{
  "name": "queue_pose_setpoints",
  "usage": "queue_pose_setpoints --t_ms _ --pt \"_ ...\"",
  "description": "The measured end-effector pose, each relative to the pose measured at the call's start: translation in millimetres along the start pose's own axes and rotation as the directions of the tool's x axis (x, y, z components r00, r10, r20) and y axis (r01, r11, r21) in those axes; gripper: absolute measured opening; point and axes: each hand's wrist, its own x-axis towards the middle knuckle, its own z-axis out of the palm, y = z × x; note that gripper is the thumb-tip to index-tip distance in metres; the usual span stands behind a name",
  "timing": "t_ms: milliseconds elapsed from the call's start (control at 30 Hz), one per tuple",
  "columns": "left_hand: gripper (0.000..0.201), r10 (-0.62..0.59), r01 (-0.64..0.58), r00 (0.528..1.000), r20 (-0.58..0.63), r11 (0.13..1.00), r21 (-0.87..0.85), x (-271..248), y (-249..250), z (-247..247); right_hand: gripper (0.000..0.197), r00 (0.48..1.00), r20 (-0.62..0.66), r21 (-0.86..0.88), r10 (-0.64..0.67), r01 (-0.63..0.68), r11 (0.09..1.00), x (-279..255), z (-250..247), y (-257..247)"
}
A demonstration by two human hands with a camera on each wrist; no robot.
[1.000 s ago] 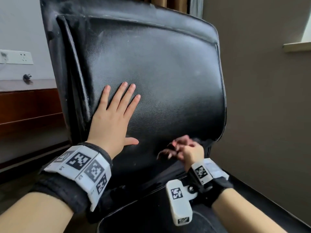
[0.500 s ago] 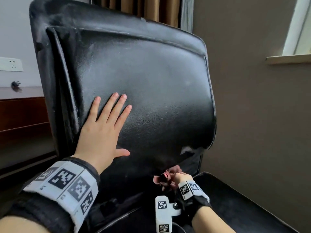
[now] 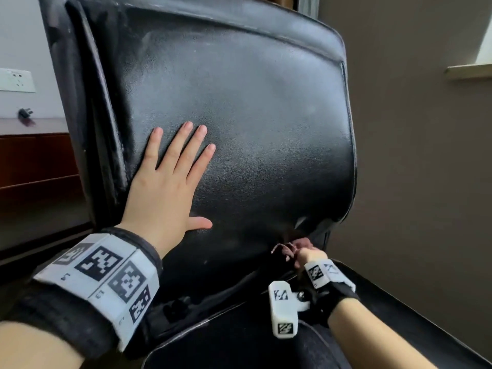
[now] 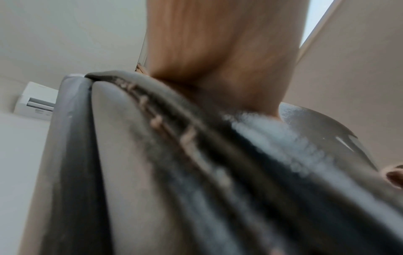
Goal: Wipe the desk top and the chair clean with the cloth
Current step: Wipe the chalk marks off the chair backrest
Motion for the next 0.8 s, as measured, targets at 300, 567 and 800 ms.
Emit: queue_pose_setpoints --t_ms 300,567,800 --pt "0.119 0.002 -0.002 1.0 0.009 1.0 0.0 1.5 2.4 -0.2 0.024 0.906 -0.261 0.085 -0.333 0.365 0.927 -22.5 9.9 -52.7" --pt "0.119 -0.007 0.007 1.0 -0.007 1.0 -0.024 -1.0 -0.2 -2.9 0.008 0.968 -0.226 0.052 -0.107 0.122 0.991 -21.3 15.4 -13.7" --pt "0.118 -0.002 0.002 1.0 -0.011 1.0 0.008 -1.8 0.1 -3.9 0.018 0.939 -0.255 -0.031 -0.228 0.228 0.973 -14.3 -48.9 -62.0"
